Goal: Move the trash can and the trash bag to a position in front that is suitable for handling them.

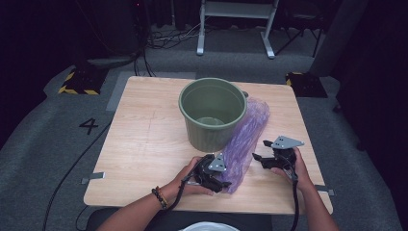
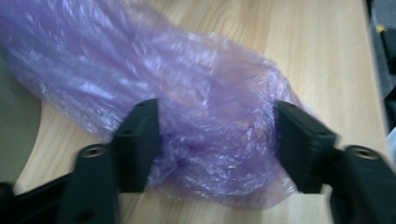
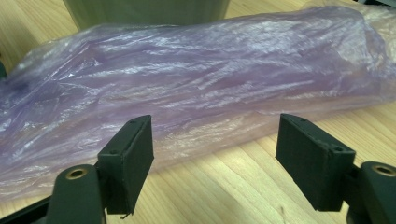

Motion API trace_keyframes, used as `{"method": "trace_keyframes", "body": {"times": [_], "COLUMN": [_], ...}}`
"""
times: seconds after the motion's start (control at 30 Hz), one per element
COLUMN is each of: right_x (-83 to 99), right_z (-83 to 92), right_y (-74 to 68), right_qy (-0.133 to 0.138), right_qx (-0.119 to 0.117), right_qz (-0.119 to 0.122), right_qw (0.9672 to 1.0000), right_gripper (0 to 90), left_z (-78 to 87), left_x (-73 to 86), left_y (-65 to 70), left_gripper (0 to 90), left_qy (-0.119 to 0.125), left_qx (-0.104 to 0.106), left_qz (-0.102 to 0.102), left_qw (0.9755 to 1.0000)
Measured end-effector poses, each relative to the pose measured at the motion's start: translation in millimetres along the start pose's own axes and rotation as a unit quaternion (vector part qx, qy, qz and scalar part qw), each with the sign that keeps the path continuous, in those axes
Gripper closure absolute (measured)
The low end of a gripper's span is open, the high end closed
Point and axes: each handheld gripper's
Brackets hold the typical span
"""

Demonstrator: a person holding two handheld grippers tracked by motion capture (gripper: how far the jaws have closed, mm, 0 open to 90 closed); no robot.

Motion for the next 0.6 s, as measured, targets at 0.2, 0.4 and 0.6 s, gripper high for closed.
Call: {"method": "trace_keyframes", "body": {"times": [0.2,0.4,0.6], "right_x": [-3.0,-25.2,-36.5], "right_z": [3.3,-4.2,-18.3], "right_y": [-3.2,-22.6,-39.0], "right_qy": [0.013,0.023,0.015], "right_qx": [-0.021,-0.049,-0.079], "right_qz": [0.021,0.075,0.112], "right_qw": [0.9995,0.9957,0.9904], "right_gripper": [24.7,23.6,23.1], "left_z": [7.4,18.2,26.1], "left_x": [13.7,31.3,43.3], "left_y": [-9.5,-17.6,-27.5], "left_gripper": [46.3,47.8,48.1], "left_qy": [-0.021,-0.037,-0.037], "left_qx": [0.002,0.006,0.023], "left_qz": [-0.011,-0.028,-0.043], "left_qw": [0.9997,0.9989,0.9981]}}
Point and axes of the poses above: each handheld gripper's, and its own axes: z roughly backward along the jaws, x roughly out of its underside, y roughly to its right, and after that the axes turned 10 degrees about -y, right-handed
